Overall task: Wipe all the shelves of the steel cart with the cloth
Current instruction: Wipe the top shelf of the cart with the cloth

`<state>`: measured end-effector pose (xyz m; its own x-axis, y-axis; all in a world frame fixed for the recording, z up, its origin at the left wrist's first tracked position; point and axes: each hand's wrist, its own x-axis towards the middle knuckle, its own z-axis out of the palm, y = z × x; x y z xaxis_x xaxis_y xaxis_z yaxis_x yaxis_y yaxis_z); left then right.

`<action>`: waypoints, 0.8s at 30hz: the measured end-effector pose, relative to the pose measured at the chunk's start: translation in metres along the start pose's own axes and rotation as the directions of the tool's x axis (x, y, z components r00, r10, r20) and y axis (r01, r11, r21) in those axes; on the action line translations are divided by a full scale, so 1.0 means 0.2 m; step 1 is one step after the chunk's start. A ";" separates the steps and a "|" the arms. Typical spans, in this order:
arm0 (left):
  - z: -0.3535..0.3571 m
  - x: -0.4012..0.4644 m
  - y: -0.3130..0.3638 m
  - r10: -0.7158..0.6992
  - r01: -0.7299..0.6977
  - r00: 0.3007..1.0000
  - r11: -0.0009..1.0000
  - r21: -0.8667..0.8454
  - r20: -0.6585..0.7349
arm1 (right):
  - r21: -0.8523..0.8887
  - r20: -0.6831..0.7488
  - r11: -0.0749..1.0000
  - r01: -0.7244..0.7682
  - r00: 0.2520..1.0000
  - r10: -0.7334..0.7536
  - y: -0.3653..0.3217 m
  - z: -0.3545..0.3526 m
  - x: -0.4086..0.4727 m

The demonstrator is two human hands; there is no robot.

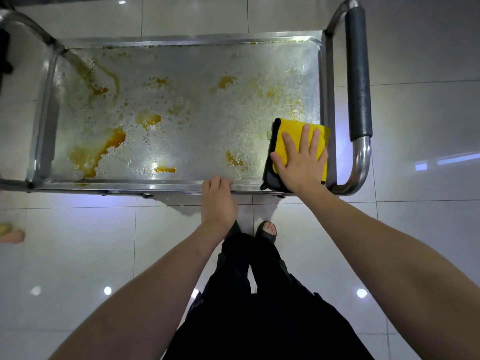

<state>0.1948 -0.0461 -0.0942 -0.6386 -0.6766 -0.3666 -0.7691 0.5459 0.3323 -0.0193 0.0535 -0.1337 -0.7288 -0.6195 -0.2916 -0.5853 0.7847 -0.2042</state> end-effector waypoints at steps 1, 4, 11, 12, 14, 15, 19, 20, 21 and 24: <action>0.00 0.00 0.00 0.001 -0.001 1.000 1.000 -0.006 -0.004 | 0.033 0.002 0.999 -0.007 1.000 0.007 0.02 -0.02 0.00; 0.02 -0.02 -0.03 0.045 -0.046 0.998 0.999 -0.029 -0.053 | 0.084 -0.002 0.996 0.003 1.000 -0.003 0.06 -0.06 0.01; -0.01 -0.07 -0.11 0.208 -0.209 0.978 0.977 -0.029 -0.029 | -0.048 -0.058 0.998 0.031 0.998 -0.034 0.02 0.03 0.01; -0.01 -0.07 -0.11 0.215 -0.215 0.976 0.976 -0.026 -0.018 | -0.076 -0.064 0.996 0.040 0.997 -0.045 0.01 0.04 0.00; -0.01 -0.06 -0.12 0.207 -0.207 0.978 0.978 -0.038 -0.005 | -0.106 -0.067 0.993 0.049 0.996 -0.056 -0.01 0.06 0.00; -0.01 -0.06 -0.12 0.202 -0.202 0.979 0.978 -0.047 0.004 | -0.110 -0.065 0.993 0.053 0.996 -0.060 -0.02 0.07 0.00; -0.01 -0.06 -0.12 0.193 -0.191 0.980 0.980 -0.051 0.039 | -0.108 -0.040 0.987 0.119 0.991 -0.124 -0.11 0.09 -0.02; -0.02 -0.05 -0.11 0.191 -0.189 0.981 0.981 -0.051 0.044 | -0.100 -0.033 0.985 0.141 0.989 -0.145 -0.14 0.09 -0.02; -0.02 -0.05 -0.11 0.187 -0.185 0.981 0.981 -0.054 0.048 | -0.093 -0.026 0.982 0.162 0.986 -0.165 -0.17 0.10 -0.03; -0.03 -0.05 -0.10 0.182 -0.179 0.982 0.983 -0.046 0.060 | -0.089 -0.017 0.980 0.180 0.983 -0.183 -0.23 0.12 -0.04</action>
<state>0.2173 -0.0530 -0.0919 -0.7680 -0.5353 -0.3516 -0.6404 0.6350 0.4321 0.0216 0.0230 -0.1443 -0.6157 -0.7527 -0.2331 -0.7364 0.6549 -0.1697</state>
